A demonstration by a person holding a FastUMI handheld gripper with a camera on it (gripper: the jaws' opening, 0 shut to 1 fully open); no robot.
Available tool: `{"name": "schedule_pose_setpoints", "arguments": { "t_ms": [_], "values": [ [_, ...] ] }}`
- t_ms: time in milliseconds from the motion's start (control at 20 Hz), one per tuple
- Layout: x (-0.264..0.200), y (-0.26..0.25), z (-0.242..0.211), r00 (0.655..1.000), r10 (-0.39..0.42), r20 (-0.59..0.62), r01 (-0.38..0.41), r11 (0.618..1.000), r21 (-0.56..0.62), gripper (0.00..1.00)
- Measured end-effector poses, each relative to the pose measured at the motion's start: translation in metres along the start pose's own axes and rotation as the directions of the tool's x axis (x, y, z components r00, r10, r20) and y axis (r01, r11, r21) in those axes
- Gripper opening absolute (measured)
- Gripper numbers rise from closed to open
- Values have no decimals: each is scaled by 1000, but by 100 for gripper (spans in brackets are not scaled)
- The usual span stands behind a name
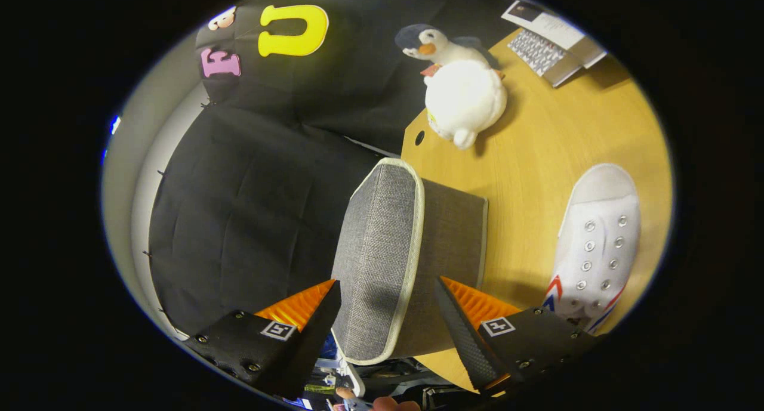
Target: Open the storage box then place both shoes into the box .Put the left shoe in first, then the right shoe, with the right side of both shoes facing outward in a uniform manner.
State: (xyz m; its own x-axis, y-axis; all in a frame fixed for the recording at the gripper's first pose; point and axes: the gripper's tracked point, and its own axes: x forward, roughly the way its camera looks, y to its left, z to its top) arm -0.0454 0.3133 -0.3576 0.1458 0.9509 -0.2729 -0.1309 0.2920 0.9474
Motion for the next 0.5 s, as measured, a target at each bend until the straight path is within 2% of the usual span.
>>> {"name": "schedule_pose_setpoints", "arguments": {
  "t_ms": [100,300,350,450,500],
  "values": [
    [6,-1,-3,1000,24,-19,-23,1000,16,97],
    [13,6,-6,998,19,-63,-19,1000,-8,95],
    [15,6,-2,998,1,-60,-1,1000,-2,93],
    [14,10,3,999,13,-52,-12,1000,24,80],
    [15,13,7,999,16,-39,-15,1000,23,80]
  ]
}}
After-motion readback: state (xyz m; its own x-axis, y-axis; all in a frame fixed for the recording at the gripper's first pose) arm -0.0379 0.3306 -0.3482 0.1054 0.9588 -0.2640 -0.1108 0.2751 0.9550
